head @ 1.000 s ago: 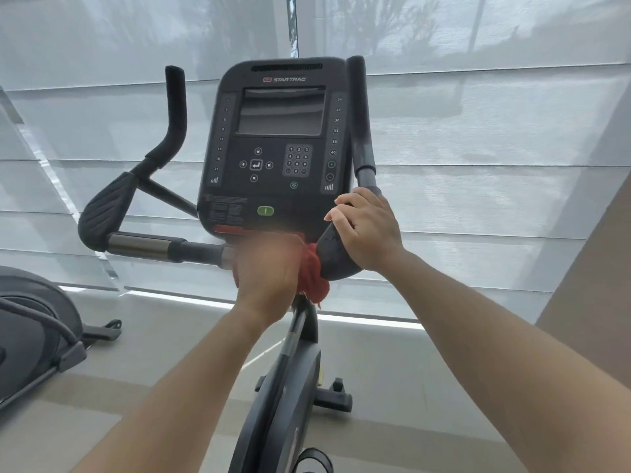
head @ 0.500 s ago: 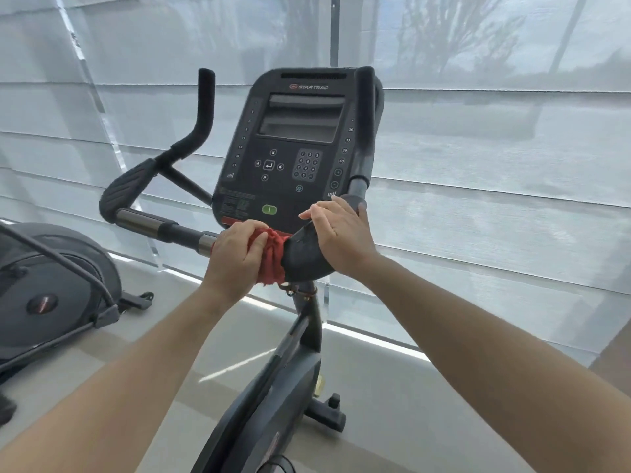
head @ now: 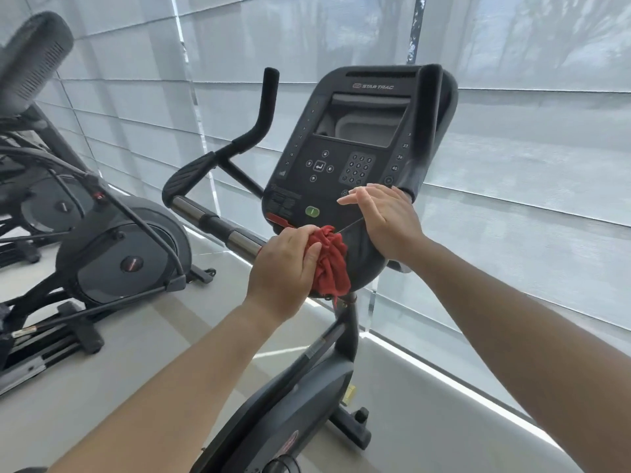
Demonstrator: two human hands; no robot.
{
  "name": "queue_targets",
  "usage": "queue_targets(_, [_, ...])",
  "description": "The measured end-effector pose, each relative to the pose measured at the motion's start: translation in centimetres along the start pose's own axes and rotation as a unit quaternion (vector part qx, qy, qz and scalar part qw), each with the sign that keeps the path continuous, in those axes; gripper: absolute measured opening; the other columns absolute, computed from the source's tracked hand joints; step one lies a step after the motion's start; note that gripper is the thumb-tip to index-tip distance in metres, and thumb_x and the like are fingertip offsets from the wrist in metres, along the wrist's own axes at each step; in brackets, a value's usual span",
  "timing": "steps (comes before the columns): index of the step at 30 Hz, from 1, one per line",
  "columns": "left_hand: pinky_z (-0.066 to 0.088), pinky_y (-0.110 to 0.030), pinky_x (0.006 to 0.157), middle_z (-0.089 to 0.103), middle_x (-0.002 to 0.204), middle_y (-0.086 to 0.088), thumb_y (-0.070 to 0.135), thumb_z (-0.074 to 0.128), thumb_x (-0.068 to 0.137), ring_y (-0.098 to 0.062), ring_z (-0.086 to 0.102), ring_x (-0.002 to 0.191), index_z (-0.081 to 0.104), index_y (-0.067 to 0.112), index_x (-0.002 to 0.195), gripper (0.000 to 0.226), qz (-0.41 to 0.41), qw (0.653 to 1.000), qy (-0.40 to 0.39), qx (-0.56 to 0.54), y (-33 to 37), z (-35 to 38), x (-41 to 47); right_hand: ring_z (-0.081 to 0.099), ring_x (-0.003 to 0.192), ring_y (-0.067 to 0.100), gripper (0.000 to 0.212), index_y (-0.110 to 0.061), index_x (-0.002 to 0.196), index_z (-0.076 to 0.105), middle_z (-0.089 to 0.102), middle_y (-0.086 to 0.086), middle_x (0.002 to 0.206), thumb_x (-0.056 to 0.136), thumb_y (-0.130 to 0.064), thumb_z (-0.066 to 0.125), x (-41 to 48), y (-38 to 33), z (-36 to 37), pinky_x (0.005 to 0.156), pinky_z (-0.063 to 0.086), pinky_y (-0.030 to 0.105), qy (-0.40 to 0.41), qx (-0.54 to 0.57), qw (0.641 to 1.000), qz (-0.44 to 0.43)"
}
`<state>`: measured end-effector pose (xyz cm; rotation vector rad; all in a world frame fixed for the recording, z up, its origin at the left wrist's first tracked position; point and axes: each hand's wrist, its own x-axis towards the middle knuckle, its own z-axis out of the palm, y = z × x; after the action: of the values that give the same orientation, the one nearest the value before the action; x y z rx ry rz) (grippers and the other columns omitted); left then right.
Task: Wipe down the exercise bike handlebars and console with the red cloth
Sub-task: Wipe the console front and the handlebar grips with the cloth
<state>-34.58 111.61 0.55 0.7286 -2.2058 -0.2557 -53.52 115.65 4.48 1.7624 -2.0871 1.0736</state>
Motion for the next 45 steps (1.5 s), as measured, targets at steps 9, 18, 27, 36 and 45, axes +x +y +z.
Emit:
queue_targets(9, [0.037, -0.029, 0.094, 0.058, 0.110, -0.003, 0.025, 0.038, 0.094, -0.020, 0.051, 0.101, 0.055, 0.011, 0.121, 0.035, 0.019, 0.999, 0.028, -0.033, 0.6, 0.1, -2.4, 0.043, 0.122, 0.008, 0.062, -0.033, 0.106, 0.068, 0.061, -0.012, 0.121, 0.095, -0.046, 0.009, -0.3, -0.1, -0.3, 0.108, 0.024, 0.034, 0.003, 0.008, 1.000, -0.014])
queue_targets(18, [0.034, -0.020, 0.095, 0.058, 0.115, 0.002, 0.030, 0.052, 0.092, -0.014, 0.052, 0.106, 0.052, 0.016, 0.124, 0.035, 0.067, 0.995, 0.007, -0.070, -0.7, -1.0, -2.5, 0.048, 0.120, 0.015, 0.046, -0.021, 0.113, 0.065, 0.062, 0.000, 0.123, 0.102, -0.030, 0.021, -0.8, -1.2, -1.1, 0.098, 0.029, 0.025, 0.002, 0.012, 1.000, 0.015])
queue_targets(27, [0.043, -0.017, 0.069, 0.063, 0.088, 0.006, 0.032, 0.033, 0.091, -0.009, 0.059, 0.080, 0.053, 0.017, 0.114, 0.034, 0.084, 0.971, -0.008, -0.224, -7.2, -4.5, 3.7, 0.050, 0.112, 0.007, 0.037, -0.020, 0.117, 0.059, 0.059, -0.007, 0.121, 0.092, -0.039, 0.037, -5.0, -11.9, 3.1, 0.092, 0.037, 0.021, 0.031, -0.037, 0.997, 0.054])
queue_targets(36, [0.046, -0.038, 0.078, 0.063, 0.098, -0.003, 0.029, 0.037, 0.097, -0.024, 0.058, 0.091, 0.056, 0.014, 0.104, 0.025, 0.116, 0.970, -0.082, -0.197, -8.4, 0.0, 7.6, 0.042, 0.128, 0.016, 0.045, -0.011, 0.127, 0.052, 0.050, 0.000, 0.136, 0.093, -0.040, 0.049, -8.7, -13.8, 6.3, 0.107, 0.027, 0.026, 0.038, -0.206, 0.971, 0.115])
queue_targets(45, [0.034, -0.030, 0.066, 0.056, 0.085, 0.009, 0.047, 0.035, 0.095, -0.014, 0.051, 0.079, 0.056, 0.021, 0.093, 0.033, 0.056, 0.973, -0.112, -0.196, -9.0, 0.1, 8.3, 0.053, 0.114, 0.020, 0.024, -0.004, 0.104, 0.066, 0.063, 0.006, 0.118, 0.096, -0.017, 0.047, -5.5, -13.1, 5.9, 0.102, 0.036, 0.030, 0.108, -0.128, 0.968, 0.185])
